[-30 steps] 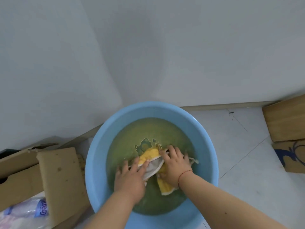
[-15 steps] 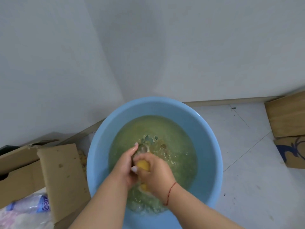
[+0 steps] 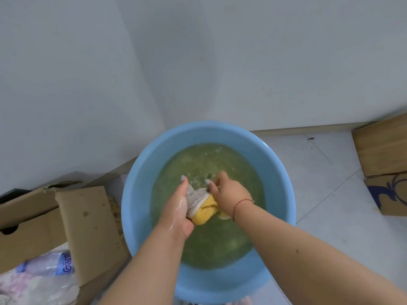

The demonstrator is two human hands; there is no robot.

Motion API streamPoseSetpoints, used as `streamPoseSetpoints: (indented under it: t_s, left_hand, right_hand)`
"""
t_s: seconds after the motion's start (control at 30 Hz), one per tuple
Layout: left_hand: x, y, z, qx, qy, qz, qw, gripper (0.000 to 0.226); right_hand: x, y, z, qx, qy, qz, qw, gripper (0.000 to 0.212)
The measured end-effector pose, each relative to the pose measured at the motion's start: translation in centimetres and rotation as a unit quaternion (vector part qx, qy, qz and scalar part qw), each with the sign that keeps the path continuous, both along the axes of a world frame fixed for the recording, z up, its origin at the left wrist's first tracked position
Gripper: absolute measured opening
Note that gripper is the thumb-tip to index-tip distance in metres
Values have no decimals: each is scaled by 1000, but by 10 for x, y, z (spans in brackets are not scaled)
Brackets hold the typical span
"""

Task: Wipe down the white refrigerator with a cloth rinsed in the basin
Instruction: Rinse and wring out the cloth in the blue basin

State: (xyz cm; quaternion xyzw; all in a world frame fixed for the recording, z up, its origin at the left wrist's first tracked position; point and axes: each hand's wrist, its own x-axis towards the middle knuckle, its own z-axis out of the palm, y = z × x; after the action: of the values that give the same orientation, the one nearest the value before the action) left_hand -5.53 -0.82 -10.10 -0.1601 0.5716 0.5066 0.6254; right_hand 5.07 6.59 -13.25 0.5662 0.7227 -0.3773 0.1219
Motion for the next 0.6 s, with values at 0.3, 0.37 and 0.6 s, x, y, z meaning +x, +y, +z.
streamPoseSetpoints:
  t_s: [0.3,0.37,0.6]
  left_hand:
    - [-26,-36,-31,-38,485,-338,806,67]
    - [-20,-35,-32,63,484,-419,766,73]
    - [-19,-19,-17,208,332,-362,846,50]
  right_hand:
    - [22,-38,-23,-83,-151,155,973,63]
    - [10,-34,-2,-75,-139,246,956,49]
    - [12,21,86,-59,204,123,969,26]
